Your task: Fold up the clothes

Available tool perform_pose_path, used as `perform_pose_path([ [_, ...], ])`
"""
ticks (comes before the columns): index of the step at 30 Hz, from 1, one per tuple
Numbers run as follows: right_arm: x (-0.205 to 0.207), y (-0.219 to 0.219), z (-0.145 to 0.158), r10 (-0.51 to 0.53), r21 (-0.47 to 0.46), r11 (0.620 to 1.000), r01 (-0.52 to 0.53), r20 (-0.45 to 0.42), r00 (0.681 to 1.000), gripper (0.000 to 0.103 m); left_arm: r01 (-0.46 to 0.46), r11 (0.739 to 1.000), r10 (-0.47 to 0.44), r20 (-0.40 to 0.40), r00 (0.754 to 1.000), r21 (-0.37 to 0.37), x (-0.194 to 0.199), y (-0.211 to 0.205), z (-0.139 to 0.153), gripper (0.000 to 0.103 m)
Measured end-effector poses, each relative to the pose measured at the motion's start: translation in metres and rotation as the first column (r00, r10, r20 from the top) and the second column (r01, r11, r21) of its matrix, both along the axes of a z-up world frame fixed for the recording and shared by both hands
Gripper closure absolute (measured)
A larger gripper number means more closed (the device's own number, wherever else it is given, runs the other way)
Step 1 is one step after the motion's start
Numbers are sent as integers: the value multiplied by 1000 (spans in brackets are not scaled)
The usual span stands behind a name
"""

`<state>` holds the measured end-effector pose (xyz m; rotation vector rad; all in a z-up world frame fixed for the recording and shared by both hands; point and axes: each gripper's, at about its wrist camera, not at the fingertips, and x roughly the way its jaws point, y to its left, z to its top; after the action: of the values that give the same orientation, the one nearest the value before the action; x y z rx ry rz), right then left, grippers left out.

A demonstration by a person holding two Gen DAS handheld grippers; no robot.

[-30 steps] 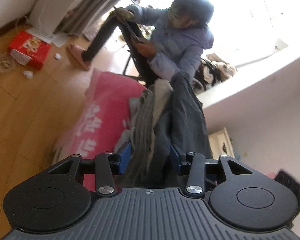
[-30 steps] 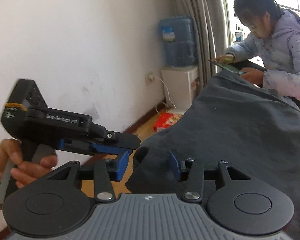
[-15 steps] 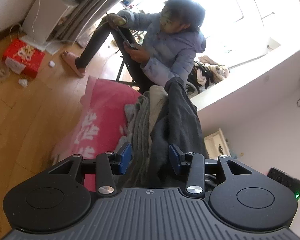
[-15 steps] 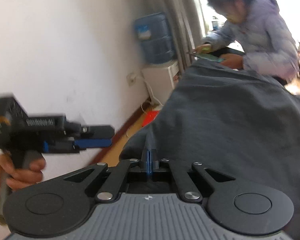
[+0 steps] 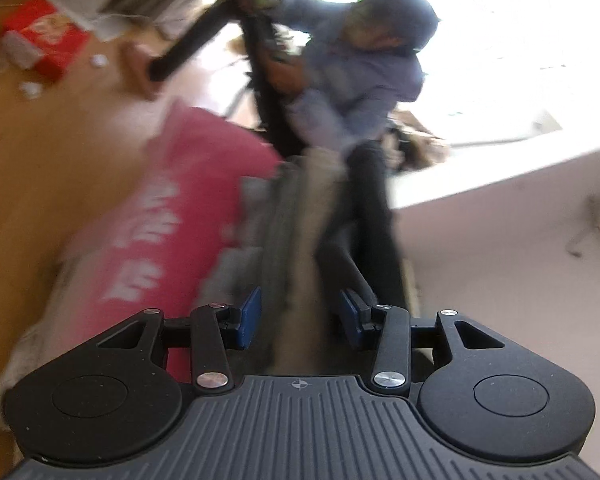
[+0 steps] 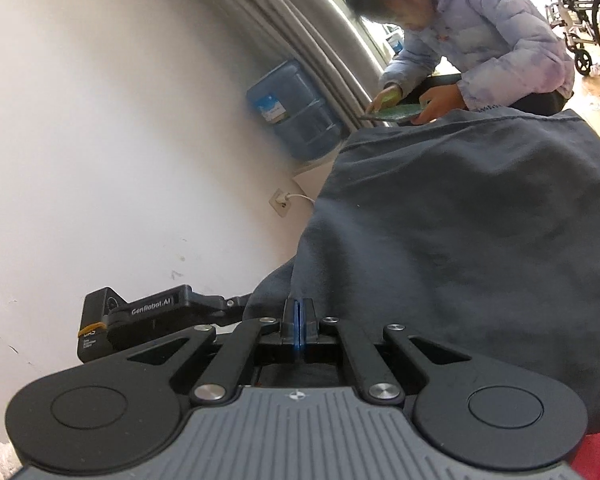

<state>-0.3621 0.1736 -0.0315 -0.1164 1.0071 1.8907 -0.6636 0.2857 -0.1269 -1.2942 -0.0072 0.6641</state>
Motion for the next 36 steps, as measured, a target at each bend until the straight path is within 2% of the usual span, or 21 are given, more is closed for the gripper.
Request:
perform_pose_path([
  [3,0,2,1,-3,5,1000,3,-4,1000,102,60,996,-58,-40,998,61,11,-2,10,58],
  [9,4,-5,5,-5,38,999,7,-35,999,102,157,981,-144,-114,983,114,27,0,21,55],
  [11,5,-7,7,-2,52,999,5,-46,999,102,204,968,-176,-185,967,147,36,0,28,54],
  [14,6,-9,7,0,59,998,4,-63,998,102,291,937,-217,-333,918,192,53,0,38,54],
  [18,6,-5,2,7,37,999,-4,-92,996,102,389,896,-237,-513,825,212,75,0,44,52],
  [21,4,6,-5,31,2,1000,-31,-108,994,102,433,868,-223,-590,776,242,84,-3,49,51],
  [24,-2,20,-12,52,-35,998,-55,-100,994,102,464,843,-201,-640,742,272,86,-10,53,51],
  [27,-9,33,-17,77,-62,995,-81,-72,994,101,451,853,-195,-639,744,264,77,-13,54,51],
  [32,-23,52,-35,108,-157,981,-109,-18,994,100,366,908,-173,-610,774,206,48,-13,50,51],
  [33,-23,53,-38,109,-161,980,-112,-29,994,100,341,920,-162,-603,781,195,41,-13,49,51],
  [34,-23,53,-40,110,-166,979,-115,-40,993,99,310,933,-148,-593,791,181,33,-13,49,51],
  [36,-22,50,-41,115,-147,981,-124,-65,991,85,222,963,-101,-559,823,153,17,-9,49,51],
])
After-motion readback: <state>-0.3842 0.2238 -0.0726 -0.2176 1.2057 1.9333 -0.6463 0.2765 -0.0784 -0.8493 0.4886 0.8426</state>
